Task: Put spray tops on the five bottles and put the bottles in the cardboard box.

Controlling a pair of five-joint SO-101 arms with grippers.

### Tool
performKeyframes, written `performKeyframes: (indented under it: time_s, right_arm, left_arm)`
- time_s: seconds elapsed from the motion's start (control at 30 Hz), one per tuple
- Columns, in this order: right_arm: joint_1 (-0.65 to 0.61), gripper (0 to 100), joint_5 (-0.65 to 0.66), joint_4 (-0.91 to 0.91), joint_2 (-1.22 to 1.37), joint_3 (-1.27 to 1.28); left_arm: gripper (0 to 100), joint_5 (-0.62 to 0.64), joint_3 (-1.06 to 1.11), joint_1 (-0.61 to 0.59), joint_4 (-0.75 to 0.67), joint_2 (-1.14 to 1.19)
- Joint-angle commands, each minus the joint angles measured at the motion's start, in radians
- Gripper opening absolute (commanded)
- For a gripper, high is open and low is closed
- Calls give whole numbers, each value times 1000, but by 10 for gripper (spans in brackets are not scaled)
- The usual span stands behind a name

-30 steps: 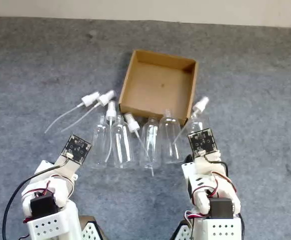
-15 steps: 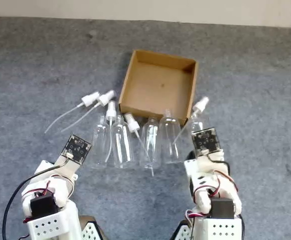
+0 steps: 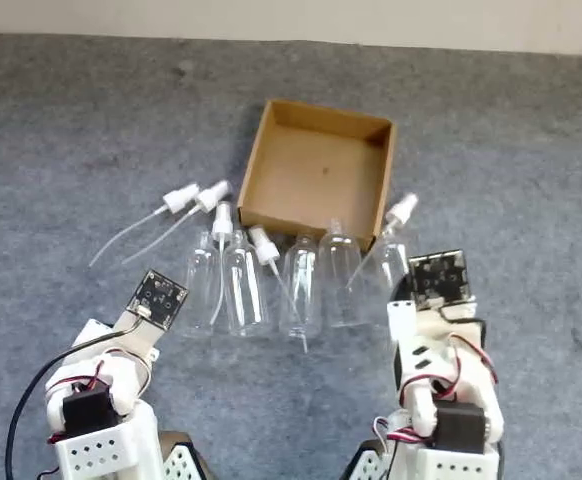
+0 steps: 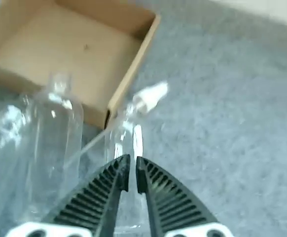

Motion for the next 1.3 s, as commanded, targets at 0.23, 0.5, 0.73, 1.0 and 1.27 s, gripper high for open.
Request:
performKeyframes:
  time_s: [0.23,0.5,0.73,1.0,1.27]
  right_arm:
    - [-47,213,5,197,832,-641]
    - [-159,253,-3,236,1334,-957]
    - [-148,253,-87,242,1616,-1221]
    - [-127,253,-28,259,1773,-1178]
    - [-91,253,28,237,1857,-1178]
  left_arm:
    - [74,-8,19,12,48,-1]
    - [74,-8,19,12,49,-1]
    - [74,-8,19,12,49,-1]
    - [74,-8,19,12,49,-1]
    - [74,-8,19,12,49,-1]
